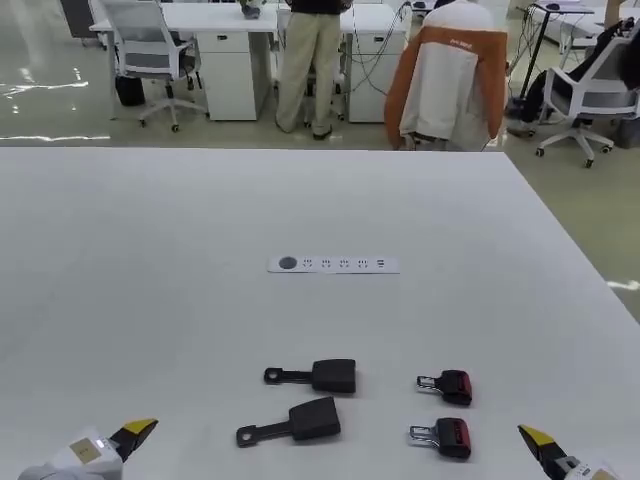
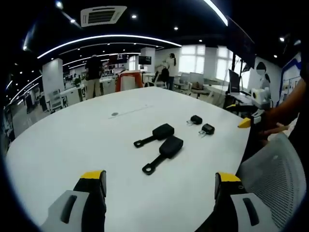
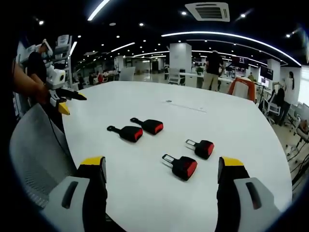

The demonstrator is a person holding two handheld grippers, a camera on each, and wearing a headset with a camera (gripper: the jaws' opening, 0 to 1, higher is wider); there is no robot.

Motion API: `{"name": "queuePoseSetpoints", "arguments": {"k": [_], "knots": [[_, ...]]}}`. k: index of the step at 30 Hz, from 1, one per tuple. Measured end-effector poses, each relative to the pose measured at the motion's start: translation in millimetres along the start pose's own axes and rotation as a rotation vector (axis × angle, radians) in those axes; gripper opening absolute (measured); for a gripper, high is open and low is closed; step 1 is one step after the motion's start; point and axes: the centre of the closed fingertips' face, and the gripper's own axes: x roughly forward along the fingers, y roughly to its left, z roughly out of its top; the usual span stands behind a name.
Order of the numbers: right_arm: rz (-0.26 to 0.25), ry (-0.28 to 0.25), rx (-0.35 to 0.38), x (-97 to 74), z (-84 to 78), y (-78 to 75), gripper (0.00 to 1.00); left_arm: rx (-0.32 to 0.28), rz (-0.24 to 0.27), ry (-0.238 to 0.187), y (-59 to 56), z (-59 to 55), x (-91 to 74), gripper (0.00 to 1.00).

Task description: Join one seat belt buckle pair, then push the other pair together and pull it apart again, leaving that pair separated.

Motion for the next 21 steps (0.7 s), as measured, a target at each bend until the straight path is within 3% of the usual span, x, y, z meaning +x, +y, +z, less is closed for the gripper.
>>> {"name": "queuePoseSetpoints", "arguments": {"k": [21], "knots": [[-0.002,0.006,0.008,1.9,-2.3,-4.1,0.95,0.002,-0.009,0.011,-1.7,1.2,7.7,0.95]]}}
